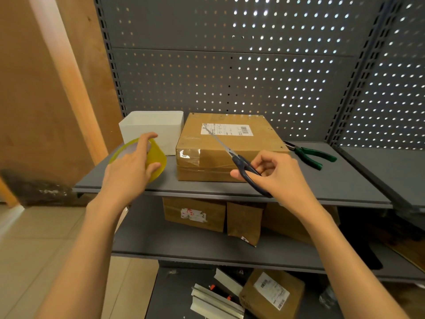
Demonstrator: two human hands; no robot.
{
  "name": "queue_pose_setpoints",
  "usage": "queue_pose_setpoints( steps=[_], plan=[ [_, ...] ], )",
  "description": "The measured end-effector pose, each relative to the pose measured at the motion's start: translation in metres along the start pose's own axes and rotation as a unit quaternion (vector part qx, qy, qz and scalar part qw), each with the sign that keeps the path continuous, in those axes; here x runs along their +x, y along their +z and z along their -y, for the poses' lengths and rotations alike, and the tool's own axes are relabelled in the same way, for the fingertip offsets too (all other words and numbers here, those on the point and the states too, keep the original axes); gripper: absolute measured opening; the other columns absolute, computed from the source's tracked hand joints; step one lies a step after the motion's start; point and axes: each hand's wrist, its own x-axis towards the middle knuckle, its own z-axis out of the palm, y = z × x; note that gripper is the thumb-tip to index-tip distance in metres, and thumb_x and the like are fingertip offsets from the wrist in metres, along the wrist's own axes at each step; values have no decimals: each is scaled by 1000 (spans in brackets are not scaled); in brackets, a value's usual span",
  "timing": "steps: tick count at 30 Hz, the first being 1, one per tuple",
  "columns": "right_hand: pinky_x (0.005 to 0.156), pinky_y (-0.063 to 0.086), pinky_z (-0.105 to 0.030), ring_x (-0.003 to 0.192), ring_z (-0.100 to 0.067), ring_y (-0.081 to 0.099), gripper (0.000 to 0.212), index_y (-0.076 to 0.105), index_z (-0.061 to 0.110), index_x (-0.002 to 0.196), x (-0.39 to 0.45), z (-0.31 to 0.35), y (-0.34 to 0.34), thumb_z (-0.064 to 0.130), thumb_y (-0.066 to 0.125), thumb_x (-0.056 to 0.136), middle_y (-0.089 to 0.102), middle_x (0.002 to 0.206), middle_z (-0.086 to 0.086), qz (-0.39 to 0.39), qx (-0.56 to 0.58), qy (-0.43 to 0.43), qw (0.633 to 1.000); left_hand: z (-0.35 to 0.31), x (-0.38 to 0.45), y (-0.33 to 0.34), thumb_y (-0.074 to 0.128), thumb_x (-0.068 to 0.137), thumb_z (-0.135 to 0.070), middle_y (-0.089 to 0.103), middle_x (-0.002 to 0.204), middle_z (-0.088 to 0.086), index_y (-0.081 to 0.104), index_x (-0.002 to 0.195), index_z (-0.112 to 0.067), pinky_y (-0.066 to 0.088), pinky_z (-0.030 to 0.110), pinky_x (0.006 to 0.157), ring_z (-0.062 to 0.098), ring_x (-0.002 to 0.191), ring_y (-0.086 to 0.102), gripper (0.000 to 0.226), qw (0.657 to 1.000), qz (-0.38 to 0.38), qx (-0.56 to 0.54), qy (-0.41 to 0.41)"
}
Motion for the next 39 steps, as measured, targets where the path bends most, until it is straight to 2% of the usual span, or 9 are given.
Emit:
queue_pose_setpoints(
  steps=[3,7,9,15,21,27,30,34,39],
  plan=[
    [45,37,-6,49,7,53,31,57,13,67,-2,-4,-2,34,80,68,56,56,9,-1,-1,5,1000,2,8,4,53,92,-29,60,101,10,28,132,-15,34,35,62,38,92,59,49,1000,21,8,-17],
    [45,37,-6,48,7,52,31,57,13,68,-2,-8,-6,34,80,68,56,56,9,-9,-7,6,1000,3,16,10,53,92,-27,56,121,17,41,121,-4,31,37,69,39,106,52,38,999,35,20,-23],
    [45,37,-6,48,8,52,31,58,11,69,-2,-10,-7,33,80,69,55,56,10,-12,-5,8,1000,4,21,12,54,92,-25,54,123,19,43,121,-3,29,35,70,39,109,50,38,998,42,32,-23],
    [47,39,-7,49,7,52,33,61,12,72,0,-18,-10,38,80,67,56,56,9,-33,-5,26,999,11,31,21,58,90,-21,56,121,22,45,124,-4,41,43,80,40,109,52,40,993,93,43,-53],
    [50,41,-6,55,4,54,30,63,12,80,8,-28,-15,38,76,73,58,63,8,-138,7,41,989,15,35,35,70,79,-7,60,107,22,56,102,2,41,41,79,36,99,54,28,994,98,5,-51],
    [60,41,-9,70,2,54,14,58,20,98,18,-46,-39,28,63,87,56,76,15,-235,-20,53,970,17,36,37,71,77,-7,61,101,21,57,99,2,36,34,71,32,90,54,27,994,90,-20,-62],
    [70,43,-22,85,-17,59,19,63,10,103,24,-73,-52,24,59,90,63,92,-5,-283,-89,97,950,15,36,37,73,75,-6,60,95,19,58,97,3,36,35,69,26,82,49,28,993,83,-36,-74],
    [80,49,-41,92,-32,61,23,64,1,104,22,-100,-60,20,60,90,65,99,-19,-255,-199,172,930,10,33,38,73,74,-5,59,88,19,58,91,3,36,36,66,28,78,49,24,993,63,-47,-88],
    [84,48,-40,103,-36,59,32,60,-1,118,15,-110,-51,15,60,90,64,110,-21,-187,-260,207,924,8,33,43,73,74,-3,59,94,20,59,96,3,33,34,68,24,81,45,27,994,44,-48,-91]
  ],
)
